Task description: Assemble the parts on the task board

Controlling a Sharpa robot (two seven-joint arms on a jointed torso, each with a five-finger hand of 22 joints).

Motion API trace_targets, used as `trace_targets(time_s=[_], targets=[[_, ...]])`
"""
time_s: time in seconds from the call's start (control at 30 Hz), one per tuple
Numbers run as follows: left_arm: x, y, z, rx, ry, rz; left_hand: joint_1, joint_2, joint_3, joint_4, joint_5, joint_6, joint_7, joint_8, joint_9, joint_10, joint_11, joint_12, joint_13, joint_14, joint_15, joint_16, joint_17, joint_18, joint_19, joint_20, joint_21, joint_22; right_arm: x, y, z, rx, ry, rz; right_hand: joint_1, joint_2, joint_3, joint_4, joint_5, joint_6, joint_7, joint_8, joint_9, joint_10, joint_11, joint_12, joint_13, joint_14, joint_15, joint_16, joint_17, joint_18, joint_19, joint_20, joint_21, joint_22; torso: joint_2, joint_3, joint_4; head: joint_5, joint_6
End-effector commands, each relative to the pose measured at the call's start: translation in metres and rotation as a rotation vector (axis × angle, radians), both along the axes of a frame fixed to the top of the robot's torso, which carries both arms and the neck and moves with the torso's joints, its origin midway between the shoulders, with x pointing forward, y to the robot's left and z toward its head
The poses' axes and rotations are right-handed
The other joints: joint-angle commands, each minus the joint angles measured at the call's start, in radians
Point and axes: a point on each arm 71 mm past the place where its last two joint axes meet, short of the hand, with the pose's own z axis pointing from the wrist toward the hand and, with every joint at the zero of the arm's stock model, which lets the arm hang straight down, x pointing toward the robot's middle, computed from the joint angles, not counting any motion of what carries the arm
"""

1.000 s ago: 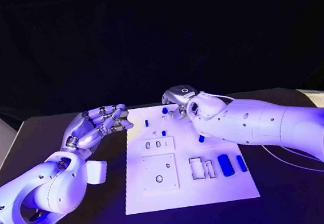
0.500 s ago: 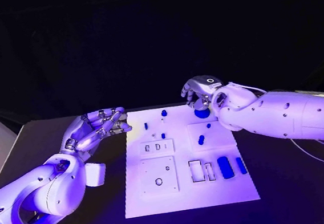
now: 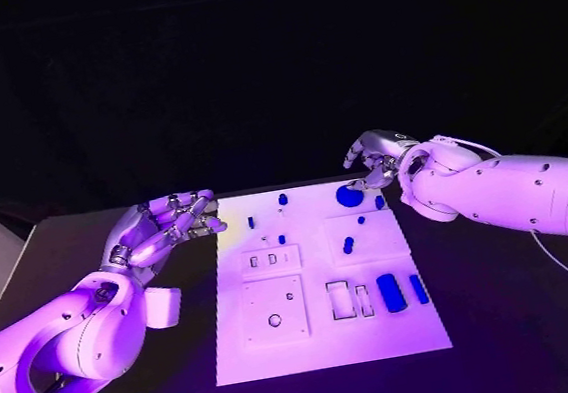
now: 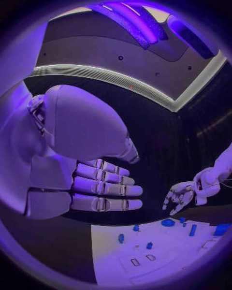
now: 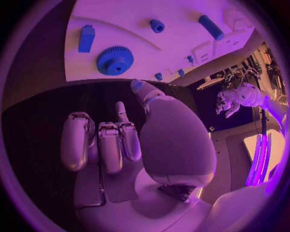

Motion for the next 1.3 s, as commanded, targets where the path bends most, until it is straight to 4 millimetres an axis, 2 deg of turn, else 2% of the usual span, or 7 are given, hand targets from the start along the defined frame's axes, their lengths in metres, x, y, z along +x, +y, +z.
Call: trace_targets(time_s=[0.03,0.13,0.23,0.33,0.4,0.7,1.3], targets=[[0.000,-0.003,0.001,-0.005,-0.008,-0.022,0.002,-0.009,0.006,0.000,-0.005,0.009,0.000,-0.006,-0.001,0.008,0.001,-0.005,-0.001,-0.005,0.000,0.006,0.001,0.014,0.005,-0.001,0.003,0.001,0.002,-0.004,-0.008,0.050,0.125,-0.013,0.013,0.013,-0.042,0.015,0.010,-0.017,0.005,0.007,0.000,0.042,0.010,0.006,0.201,0.083,0.011,0.009,0.164,-0.010,0.036,0.012,0.019,0.024,0.002,0.0004,-0.0001,-0.005,-0.001],[0.000,-0.002,0.000,-0.003,-0.007,-0.019,0.002,-0.009,0.006,0.000,-0.005,0.009,0.000,-0.006,-0.001,0.008,0.001,-0.005,-0.001,-0.005,0.000,0.006,0.001,0.014,0.005,-0.001,0.003,0.001,0.005,-0.005,-0.009,0.063,0.142,-0.021,0.024,0.019,-0.068,0.027,0.011,-0.026,0.007,0.008,-0.002,0.058,0.013,0.018,0.219,0.087,0.014,0.014,0.182,-0.014,0.039,0.016,0.037,0.049,0.002,0.0005,-0.0014,-0.006,-0.002],[0.001,-0.002,0.000,-0.003,-0.006,-0.019,0.002,-0.009,0.007,0.000,-0.005,0.009,0.000,-0.006,-0.001,0.008,0.000,-0.005,-0.001,-0.005,0.000,0.007,0.002,0.014,0.006,-0.002,0.004,0.001,0.005,-0.004,-0.011,0.068,0.161,-0.021,0.036,0.026,-0.112,0.050,0.012,-0.031,0.010,0.013,-0.003,0.078,0.016,0.032,0.240,0.090,0.018,0.019,0.200,-0.017,0.040,0.020,0.053,0.070,0.001,-0.0024,0.0025,-0.011,-0.004],[0.001,-0.002,-0.001,-0.001,-0.006,-0.018,0.002,-0.009,0.007,0.000,-0.005,0.009,0.000,-0.006,-0.001,0.008,0.000,-0.005,-0.001,-0.005,0.000,0.007,0.002,0.014,0.006,-0.002,0.004,0.001,0.005,-0.003,-0.012,0.067,0.178,-0.018,0.041,0.029,-0.129,0.062,0.012,-0.032,0.010,0.016,-0.003,0.086,0.017,0.037,0.248,0.092,0.019,0.022,0.210,-0.018,0.042,0.022,0.061,0.080,-0.001,-0.0051,0.0042,-0.010,-0.007],[0.002,-0.002,-0.001,0.000,-0.006,-0.018,0.002,-0.009,0.007,0.000,-0.005,0.009,0.000,-0.006,-0.001,0.008,0.000,-0.005,-0.001,-0.005,0.000,0.007,0.002,0.014,0.006,-0.002,0.004,0.001,0.005,-0.002,-0.013,0.063,0.185,-0.019,0.046,0.030,-0.140,0.069,0.011,-0.033,0.011,0.017,-0.003,0.088,0.017,0.038,0.249,0.092,0.019,0.023,0.213,-0.019,0.042,0.022,0.066,0.086,0.000,-0.0049,0.0025,-0.008,-0.008],[0.002,-0.002,-0.001,0.001,-0.006,-0.018,0.004,-0.010,0.009,-0.001,-0.005,0.009,0.000,-0.006,-0.001,0.008,0.000,-0.006,-0.001,-0.006,0.000,0.008,0.004,0.014,0.006,-0.002,0.005,0.001,0.008,-0.002,-0.019,0.038,0.197,-0.034,0.063,0.038,-0.144,0.076,0.017,-0.027,0.009,0.025,-0.002,0.091,0.016,0.040,0.252,0.093,0.019,0.024,0.219,-0.021,0.043,0.023,0.072,0.094,0.000,-0.0049,0.0025,-0.011,-0.013],[0.002,-0.002,-0.001,0.002,-0.004,-0.020,0.004,-0.010,0.009,-0.001,-0.005,0.009,0.000,-0.006,-0.001,0.008,0.000,-0.006,-0.001,-0.006,0.000,0.008,0.004,0.014,0.006,-0.002,0.005,0.001,0.011,-0.004,-0.024,-0.009,0.185,-0.055,0.096,0.048,-0.127,0.079,0.041,-0.018,0.007,0.036,-0.001,0.093,0.014,0.041,0.255,0.095,0.018,0.026,0.226,-0.022,0.043,0.023,0.080,0.105,0.001,-0.0032,0.0026,-0.014,-0.018]])
